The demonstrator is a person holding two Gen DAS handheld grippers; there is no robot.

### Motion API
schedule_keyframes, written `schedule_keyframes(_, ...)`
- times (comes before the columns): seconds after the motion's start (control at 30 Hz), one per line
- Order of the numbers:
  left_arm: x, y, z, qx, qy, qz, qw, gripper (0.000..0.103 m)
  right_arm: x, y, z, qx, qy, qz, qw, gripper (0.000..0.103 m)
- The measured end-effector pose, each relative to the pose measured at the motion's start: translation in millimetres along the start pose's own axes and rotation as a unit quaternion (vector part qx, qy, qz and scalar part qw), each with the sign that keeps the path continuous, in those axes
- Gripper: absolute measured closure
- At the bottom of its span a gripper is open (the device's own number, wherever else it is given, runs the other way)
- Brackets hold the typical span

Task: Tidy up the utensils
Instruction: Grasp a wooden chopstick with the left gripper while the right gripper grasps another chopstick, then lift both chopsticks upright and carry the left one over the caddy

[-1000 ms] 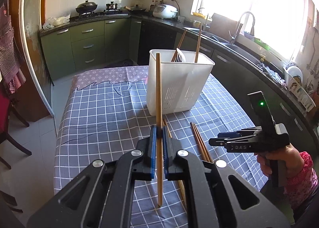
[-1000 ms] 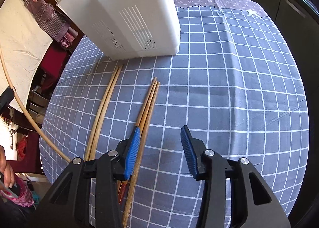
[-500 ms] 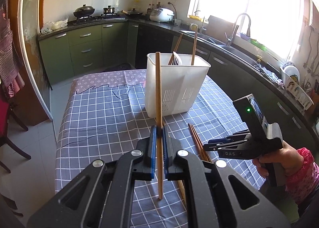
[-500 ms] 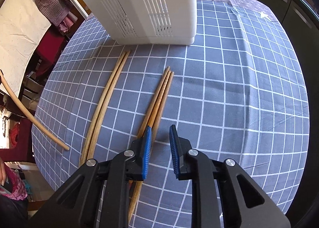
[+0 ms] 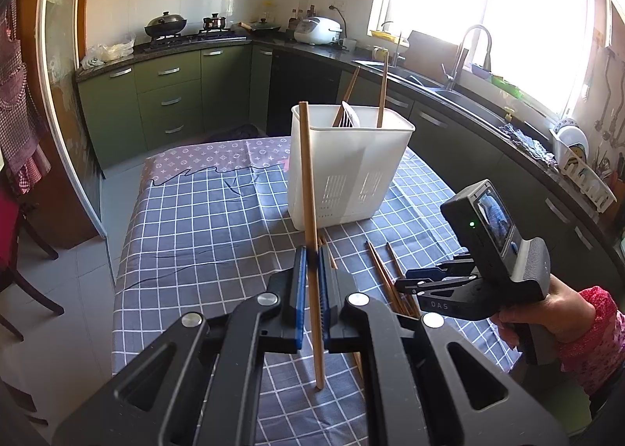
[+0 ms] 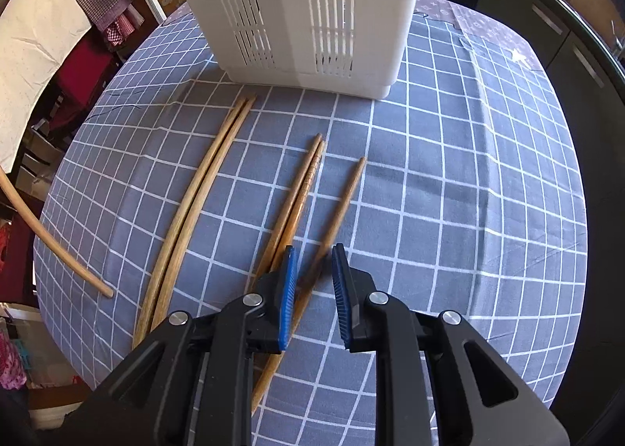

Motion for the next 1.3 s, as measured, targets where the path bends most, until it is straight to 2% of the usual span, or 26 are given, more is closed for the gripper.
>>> schedule_keyframes(0.03,0,0,0,0.000,0.000,0.001,1.0000,0.097,1,-1,0,0.003,0.010,-0.004,1.000,0.092)
schedule_keyframes(0.13,2,-1,-1,0.000,0.001,0.003,1.0000,0.097,-2,-4,0,0.011,0.011,-0.001,1.000,0.096)
schedule_keyframes(0.3,3,-1,0,-0.001,0.001,0.004,1.0000,0.097,2,-7,-26,0.050,-0.009,0.016,0.999,0.096)
schedule_keyframes(0.43,6,0,-1,-0.003,0.003,0.008,1.0000,0.097,7,-16,-75,0.115,-0.030,0.028,0.993,0.097)
schedule_keyframes(0.57,8,0,-1,-0.004,0.002,0.013,0.9999,0.097,13,-17,-134,0.190,-0.045,0.035,0.980,0.097)
schedule_keyframes(0.7,11,-1,-3,-0.002,0.002,0.019,0.9998,0.097,15,-9,-175,0.245,-0.040,0.028,0.968,0.097)
schedule_keyframes(0.9,16,-2,-6,0.001,-0.002,0.030,0.9996,0.097,12,2,-191,0.261,-0.035,0.022,0.964,0.097)
schedule_keyframes(1.3,20,-11,-10,0.008,0.000,0.037,0.9993,0.097,14,6,-183,0.263,-0.043,0.020,0.964,0.096)
Point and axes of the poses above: each gripper's, at about its wrist camera, not at the fingertips, and z roughly the way its jaws point, x to its right, y to its underside, the point moved 9 cm from there along z, roughly the way its jaws point, and after that the axes turned 4 degrees about x, right-handed, at the moved point
